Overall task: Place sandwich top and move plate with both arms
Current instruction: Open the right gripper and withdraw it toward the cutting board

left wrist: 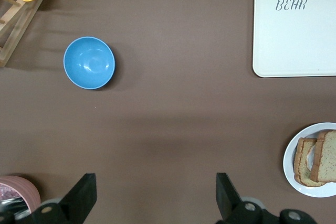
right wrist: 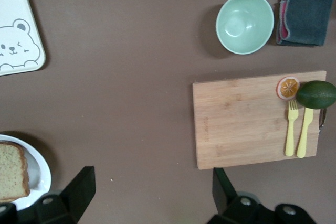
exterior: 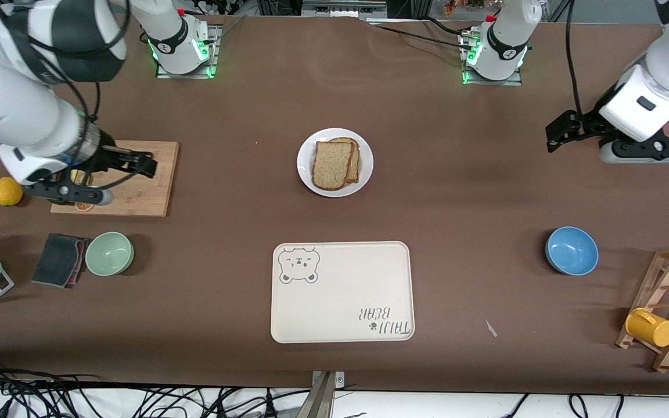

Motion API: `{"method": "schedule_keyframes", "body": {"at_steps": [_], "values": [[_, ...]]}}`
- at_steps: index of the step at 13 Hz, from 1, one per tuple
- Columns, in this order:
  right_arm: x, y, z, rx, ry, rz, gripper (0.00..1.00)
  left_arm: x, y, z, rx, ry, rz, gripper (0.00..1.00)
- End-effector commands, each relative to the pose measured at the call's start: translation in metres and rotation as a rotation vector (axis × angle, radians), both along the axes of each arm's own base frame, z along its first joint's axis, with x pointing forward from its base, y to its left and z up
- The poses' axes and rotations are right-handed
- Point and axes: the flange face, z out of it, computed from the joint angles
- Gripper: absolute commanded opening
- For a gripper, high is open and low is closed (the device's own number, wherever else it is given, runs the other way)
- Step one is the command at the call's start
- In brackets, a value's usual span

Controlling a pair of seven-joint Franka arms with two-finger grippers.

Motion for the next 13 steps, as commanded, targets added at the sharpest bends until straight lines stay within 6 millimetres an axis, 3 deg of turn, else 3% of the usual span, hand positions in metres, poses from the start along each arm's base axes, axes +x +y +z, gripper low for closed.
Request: {"method": "schedule_keyframes", "body": {"at_steps": [1, 5, 8, 9, 13], "values": [[-0.027, -0.013, 0.012, 0.048, -0.018, 0.034, 0.98, 0.003, 0.028, 0.006, -0.012, 0.005, 0.06, 1.0], [-0.049, -0.045, 0.025, 0.043, -0.04, 0.023, 0.98, 0.005, 0.049, -0.003, -0.058, 0.031, 0.123, 1.0], [-0.065, -0.044, 0.036, 0.032, -0.047, 0.025, 0.98, 0.009, 0.059, -0.014, -0.058, 0.041, 0.142, 1.0], [-0.066, -0.045, 0.038, 0.03, -0.052, 0.025, 0.98, 0.011, 0.062, -0.015, -0.059, 0.037, 0.147, 1.0], [-0.052, -0.059, 0.048, 0.036, -0.103, -0.007, 1.0, 0.025, 0.063, -0.055, -0.067, 0.057, 0.157, 1.0]]}}
